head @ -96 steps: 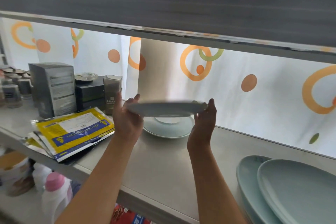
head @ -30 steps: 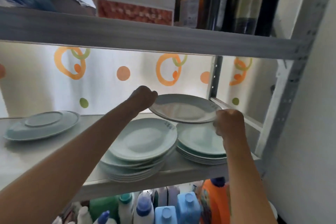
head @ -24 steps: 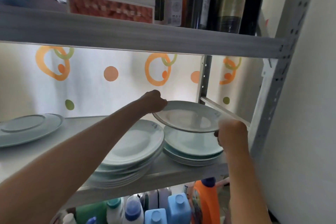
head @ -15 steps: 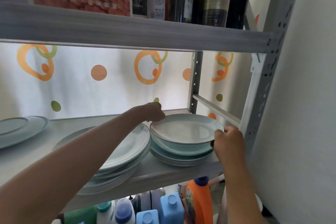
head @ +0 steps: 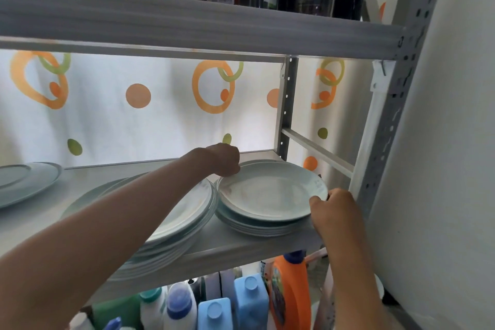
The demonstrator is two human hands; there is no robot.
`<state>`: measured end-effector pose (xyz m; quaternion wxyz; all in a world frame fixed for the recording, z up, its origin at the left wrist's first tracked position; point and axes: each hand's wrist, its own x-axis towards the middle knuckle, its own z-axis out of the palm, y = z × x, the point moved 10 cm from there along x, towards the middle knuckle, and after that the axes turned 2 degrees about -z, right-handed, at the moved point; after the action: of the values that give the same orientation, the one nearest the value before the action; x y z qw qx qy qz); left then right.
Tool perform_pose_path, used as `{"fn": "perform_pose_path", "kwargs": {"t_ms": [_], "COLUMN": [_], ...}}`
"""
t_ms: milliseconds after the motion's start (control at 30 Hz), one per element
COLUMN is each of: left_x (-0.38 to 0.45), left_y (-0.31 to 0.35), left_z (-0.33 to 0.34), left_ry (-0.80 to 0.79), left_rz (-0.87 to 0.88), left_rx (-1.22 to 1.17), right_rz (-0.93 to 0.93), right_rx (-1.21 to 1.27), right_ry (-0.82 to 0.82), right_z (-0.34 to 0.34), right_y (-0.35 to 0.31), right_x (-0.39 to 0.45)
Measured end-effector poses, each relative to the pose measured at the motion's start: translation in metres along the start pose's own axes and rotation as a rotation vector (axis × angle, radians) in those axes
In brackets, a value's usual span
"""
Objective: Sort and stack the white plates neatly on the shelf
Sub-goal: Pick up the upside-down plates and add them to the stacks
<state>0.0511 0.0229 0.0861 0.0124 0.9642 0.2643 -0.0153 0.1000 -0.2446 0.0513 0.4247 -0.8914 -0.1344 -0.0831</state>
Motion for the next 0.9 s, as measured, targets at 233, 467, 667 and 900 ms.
{"fn": "perform_pose_path", "kwargs": {"t_ms": [233, 467, 667, 900], "left_x": [-0.017, -0.053, -0.097, -0.165], "left_y": [0.003, 0.008, -0.047, -0.193], "left_z": [-0.018, -0.051, -0.079, -0.092], "left_ry": [0.155, 0.374, 0.539, 0.682], "left_rz": [0.128, 0.367, 0.371, 0.212], "left_rx": [-0.067, -0.199, -0.365, -0.567], "right_rz": [0.016, -0.153, -0.262, -0.525], "right_rx": [-0.166, -0.135, 0.022, 0.006], "right_ry": [0.09, 0.098, -0.015, -0.149], "right_z": [-0.022, -0.009, 0.027, 0.078], "right_y": [-0.025, -0.101, -0.165, -0.284], "right_x": [-0.014, -0.042, -0.067, -0.152]}}
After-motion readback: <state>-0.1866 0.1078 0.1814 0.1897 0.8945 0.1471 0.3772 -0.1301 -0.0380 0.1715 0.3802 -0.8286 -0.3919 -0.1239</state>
